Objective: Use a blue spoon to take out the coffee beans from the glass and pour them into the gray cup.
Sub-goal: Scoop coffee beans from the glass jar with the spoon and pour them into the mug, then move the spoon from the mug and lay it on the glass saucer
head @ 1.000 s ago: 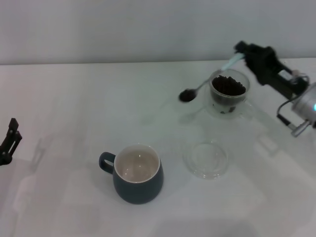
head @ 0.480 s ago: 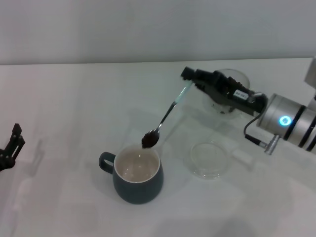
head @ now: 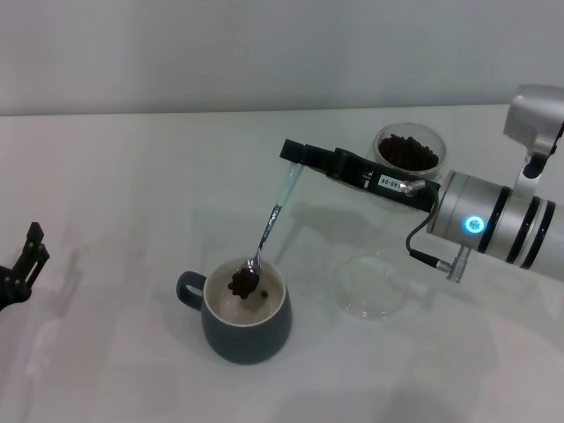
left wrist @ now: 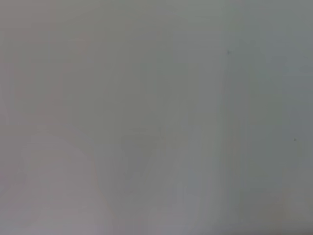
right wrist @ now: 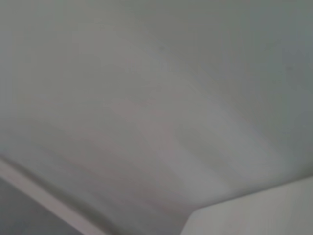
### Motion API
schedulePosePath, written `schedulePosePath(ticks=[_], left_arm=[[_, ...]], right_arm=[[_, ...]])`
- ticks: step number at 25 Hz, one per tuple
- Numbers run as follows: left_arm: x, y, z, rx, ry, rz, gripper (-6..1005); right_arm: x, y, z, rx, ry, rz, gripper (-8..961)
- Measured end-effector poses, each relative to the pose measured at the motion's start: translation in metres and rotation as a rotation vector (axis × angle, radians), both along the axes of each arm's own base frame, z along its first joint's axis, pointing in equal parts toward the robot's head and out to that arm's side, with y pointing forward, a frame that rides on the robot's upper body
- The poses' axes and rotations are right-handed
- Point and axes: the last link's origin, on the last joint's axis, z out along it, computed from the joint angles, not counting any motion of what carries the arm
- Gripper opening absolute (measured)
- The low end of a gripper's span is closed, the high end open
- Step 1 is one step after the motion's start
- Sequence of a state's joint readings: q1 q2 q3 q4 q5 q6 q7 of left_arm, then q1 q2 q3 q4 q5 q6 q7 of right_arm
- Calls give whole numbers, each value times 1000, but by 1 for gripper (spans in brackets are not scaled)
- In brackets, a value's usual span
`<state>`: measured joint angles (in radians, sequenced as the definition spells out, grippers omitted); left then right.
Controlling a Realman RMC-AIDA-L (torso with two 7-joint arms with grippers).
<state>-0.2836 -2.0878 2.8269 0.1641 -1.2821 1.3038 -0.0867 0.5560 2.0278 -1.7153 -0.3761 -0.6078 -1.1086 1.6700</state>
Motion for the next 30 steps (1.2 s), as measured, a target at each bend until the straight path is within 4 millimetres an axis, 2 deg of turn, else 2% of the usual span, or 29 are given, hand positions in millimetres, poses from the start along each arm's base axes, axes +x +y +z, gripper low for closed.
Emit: schedulePosePath(ticks=[12, 15, 18, 21, 24, 27, 30], left_arm=[[-1, 1, 2, 2, 6, 0, 827], [-1, 1, 2, 5, 7, 2, 827], [-1, 1, 2, 8, 6, 4, 826], [-2, 0, 3, 11, 5, 7, 826], [-3, 0, 3, 13, 6, 10, 826], [-2, 1, 4, 13, 9, 8, 826], [-2, 2, 4, 13, 10, 4, 825]], right_arm=[[-22, -10, 1, 196, -150, 343, 156], [-21, -12, 3, 220, -160, 364, 157], [-15, -12, 16, 258, -131, 345, 157], [5, -11, 43, 333, -68, 256, 157], [41, -13, 70, 398, -8, 83, 157], [73, -21, 84, 422, -4, -49, 157], [93, -30, 87, 407, -19, -116, 157]])
